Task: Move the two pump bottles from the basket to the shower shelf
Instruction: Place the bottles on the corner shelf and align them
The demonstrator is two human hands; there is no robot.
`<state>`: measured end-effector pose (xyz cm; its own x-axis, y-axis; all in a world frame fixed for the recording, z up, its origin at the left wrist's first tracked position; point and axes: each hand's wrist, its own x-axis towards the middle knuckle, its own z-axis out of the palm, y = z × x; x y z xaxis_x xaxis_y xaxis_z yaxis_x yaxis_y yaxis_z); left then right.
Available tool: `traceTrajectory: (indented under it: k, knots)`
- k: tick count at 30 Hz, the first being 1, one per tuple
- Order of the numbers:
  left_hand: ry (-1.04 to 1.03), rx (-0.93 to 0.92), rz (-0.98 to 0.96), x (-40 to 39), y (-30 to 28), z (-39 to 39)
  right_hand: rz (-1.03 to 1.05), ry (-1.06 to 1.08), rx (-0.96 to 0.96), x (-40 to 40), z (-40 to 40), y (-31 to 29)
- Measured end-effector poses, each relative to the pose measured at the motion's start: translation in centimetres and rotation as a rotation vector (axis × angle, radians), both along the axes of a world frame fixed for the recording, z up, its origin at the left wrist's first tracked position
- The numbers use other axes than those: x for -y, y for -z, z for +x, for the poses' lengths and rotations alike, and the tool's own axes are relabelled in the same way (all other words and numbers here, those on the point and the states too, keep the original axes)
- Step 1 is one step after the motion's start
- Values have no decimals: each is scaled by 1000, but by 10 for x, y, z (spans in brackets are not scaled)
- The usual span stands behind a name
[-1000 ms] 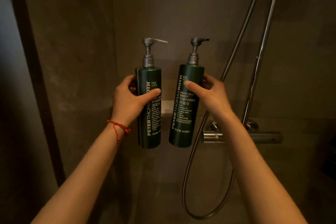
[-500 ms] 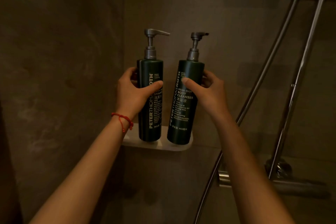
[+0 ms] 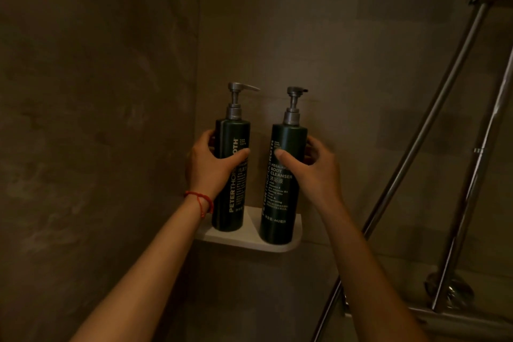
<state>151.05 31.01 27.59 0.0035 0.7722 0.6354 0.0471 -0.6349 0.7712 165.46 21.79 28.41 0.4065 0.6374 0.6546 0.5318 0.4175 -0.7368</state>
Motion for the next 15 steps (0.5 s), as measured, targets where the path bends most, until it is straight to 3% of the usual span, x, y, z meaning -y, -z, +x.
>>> traceTrajectory:
  k: [8, 15]
  knots:
    - [-43, 17, 42, -8, 16, 7, 51, 28, -21, -2, -8, 15]
    - [34, 26, -74, -3, 48, -8, 18, 20, -129, 9, -5, 48]
